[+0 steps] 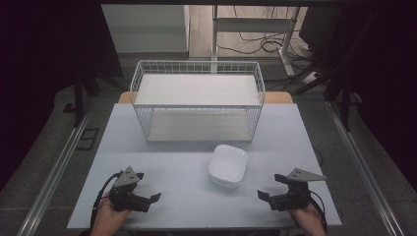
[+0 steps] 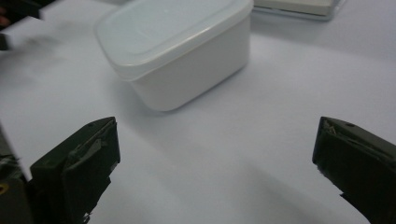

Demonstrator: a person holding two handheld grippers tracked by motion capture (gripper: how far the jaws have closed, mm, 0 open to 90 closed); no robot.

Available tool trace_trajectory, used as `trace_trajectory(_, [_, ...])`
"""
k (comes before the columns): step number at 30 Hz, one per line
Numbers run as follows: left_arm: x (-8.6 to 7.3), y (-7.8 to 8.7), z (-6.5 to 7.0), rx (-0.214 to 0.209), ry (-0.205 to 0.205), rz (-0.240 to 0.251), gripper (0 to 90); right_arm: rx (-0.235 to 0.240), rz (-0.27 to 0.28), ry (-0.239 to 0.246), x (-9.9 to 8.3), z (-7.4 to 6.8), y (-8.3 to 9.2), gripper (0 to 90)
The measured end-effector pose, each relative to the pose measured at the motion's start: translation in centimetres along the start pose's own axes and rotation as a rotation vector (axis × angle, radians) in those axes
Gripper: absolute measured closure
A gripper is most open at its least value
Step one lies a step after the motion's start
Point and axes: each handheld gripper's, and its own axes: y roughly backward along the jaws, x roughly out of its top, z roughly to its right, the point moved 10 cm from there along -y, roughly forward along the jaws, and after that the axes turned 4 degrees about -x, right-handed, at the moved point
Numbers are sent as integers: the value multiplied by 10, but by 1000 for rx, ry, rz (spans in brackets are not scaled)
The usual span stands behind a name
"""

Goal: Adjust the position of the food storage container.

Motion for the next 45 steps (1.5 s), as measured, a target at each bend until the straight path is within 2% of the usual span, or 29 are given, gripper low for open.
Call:
trace_trajectory(2, [0, 0, 0, -23, 35, 7, 38, -25, 34, -1, 4, 6, -1, 6])
trace_trajectory(3, [-1, 1, -1, -25, 44, 6, 38, -25, 34, -1, 4, 6, -1, 6])
trace_trajectory(4, [-1, 1, -2, -33, 49, 11, 41, -73, 33, -4, 3, 13, -4, 6])
trace_trajectory(5, [-1, 1, -2, -33, 49, 11, 40, -73, 33, -4, 3, 13, -4, 6])
trace_trajectory(8, [-1, 2, -2, -31, 46, 16, 37, -137, -2, -13, -3, 20, -9, 4])
trace_trajectory(10, [-3, 1, -4, -35, 58, 12, 34, -178, -39, 18, -6, 21, -12, 0])
trace_trajectory(11, [-3, 1, -4, -35, 58, 12, 34, -178, -39, 18, -6, 21, -12, 0])
trace_trajectory(13, [-3, 1, -5, -39, 67, 15, 34, -208, -56, 26, -6, 21, -13, 0])
trace_trajectory(15, [-4, 1, -6, -45, 79, 16, 33, -210, -59, 24, -6, 21, -13, 0])
trace_trajectory(16, [-4, 1, -7, -50, 87, 16, 33, -180, -64, 8, -6, 18, -13, 0])
trace_trajectory(18, [-4, 1, -7, -50, 90, 17, 33, -164, -66, -9, -5, 17, -13, 0])
trace_trajectory(21, [-4, 2, -8, -48, 94, 23, 34, -171, -68, -4, -5, 18, -13, 0])
trace_trajectory(23, [-4, 3, -9, -50, 101, 26, 34, -177, -71, -18, -3, 17, -15, 15])
trace_trajectory(24, [-4, 3, -9, -51, 106, 28, 35, -179, -73, -18, -1, 16, -17, 87])
trace_trajectory(25, [-4, 3, -10, -51, 109, 30, 35, -179, -73, -18, -1, 16, -17, 87])
trace_trajectory(27, [-4, 4, -11, -55, 119, 35, 36, -177, -75, -15, 2, 13, -19, 213])
trace_trajectory(28, [-4, 4, -11, -57, 124, 36, 36, -150, -78, -5, 5, 6, -21, 370])
trace_trajectory(29, [-4, 4, -11, -57, 124, 36, 36, -150, -78, -5, 5, 6, -21, 370])
trace_trajectory(30, [-4, 4, -12, -59, 125, 35, 36, -139, -84, 5, 6, 2, -23, 435])
trace_trajectory(31, [-4, 3, -12, -59, 126, 34, 36, -132, -94, 22, 7, -1, -25, 511])
trace_trajectory(32, [-5, 3, -12, -58, 126, 31, 37, -110, -113, 55, 8, -8, -29, 651])
trace_trajectory(33, [-5, 3, -12, -58, 126, 31, 37, -110, -113, 55, 8, -8, -29, 651])
trace_trajectory(35, [-5, 3, -12, -57, 128, 29, 37, -99, -119, 92, 10, -15, -34, 752])
trace_trajectory(36, [-5, 3, -12, -58, 130, 29, 37, -87, -129, 130, 11, -22, -39, 829])
trace_trajectory(41, [-5, 3, -13, -58, 137, 32, 38, -87, -175, 159, 6, -26, -51, 883])
trace_trajectory(45, [-5, 2, -14, -59, 140, 31, 39, -59, -191, 167, 6, -38, -58, 892])
